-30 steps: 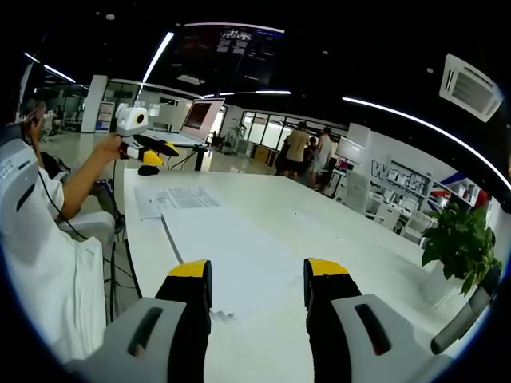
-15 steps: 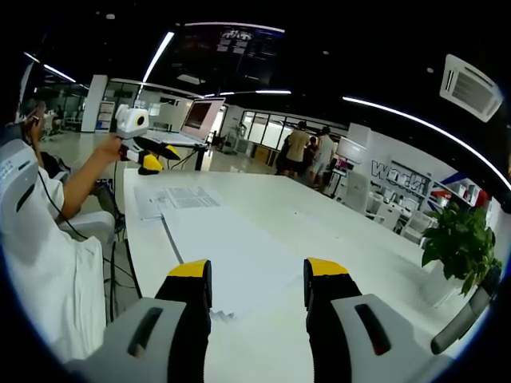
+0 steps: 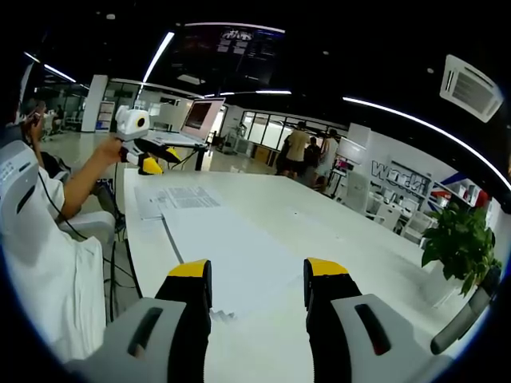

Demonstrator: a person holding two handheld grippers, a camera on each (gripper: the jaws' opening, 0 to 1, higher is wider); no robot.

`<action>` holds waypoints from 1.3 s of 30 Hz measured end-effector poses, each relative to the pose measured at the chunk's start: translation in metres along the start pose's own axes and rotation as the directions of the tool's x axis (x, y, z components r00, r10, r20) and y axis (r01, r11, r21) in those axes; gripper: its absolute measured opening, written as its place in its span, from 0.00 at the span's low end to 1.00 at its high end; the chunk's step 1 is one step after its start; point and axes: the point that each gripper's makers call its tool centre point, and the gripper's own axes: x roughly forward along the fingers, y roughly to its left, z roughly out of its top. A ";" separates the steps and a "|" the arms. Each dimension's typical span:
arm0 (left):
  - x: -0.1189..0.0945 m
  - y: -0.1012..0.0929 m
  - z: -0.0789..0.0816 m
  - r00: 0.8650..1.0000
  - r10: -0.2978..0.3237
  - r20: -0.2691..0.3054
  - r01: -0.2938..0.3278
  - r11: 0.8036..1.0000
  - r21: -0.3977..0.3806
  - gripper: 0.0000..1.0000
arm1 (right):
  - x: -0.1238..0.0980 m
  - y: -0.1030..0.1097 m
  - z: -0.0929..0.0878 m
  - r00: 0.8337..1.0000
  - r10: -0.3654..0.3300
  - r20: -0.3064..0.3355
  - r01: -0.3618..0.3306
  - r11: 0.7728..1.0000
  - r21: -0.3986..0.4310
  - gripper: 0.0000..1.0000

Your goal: Grasp the top corner of one sheet in the document stack and pull a single sheet out from the document stack, separating that one sheet from the rest and lifting it clear until the single sheet is fully removed from the stack

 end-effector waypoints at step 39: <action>0.025 -0.024 -0.012 0.996 -0.080 -0.041 0.081 0.997 0.015 0.38 | 0.000 0.001 0.001 1.000 0.000 0.000 0.000 1.000 -0.003 0.46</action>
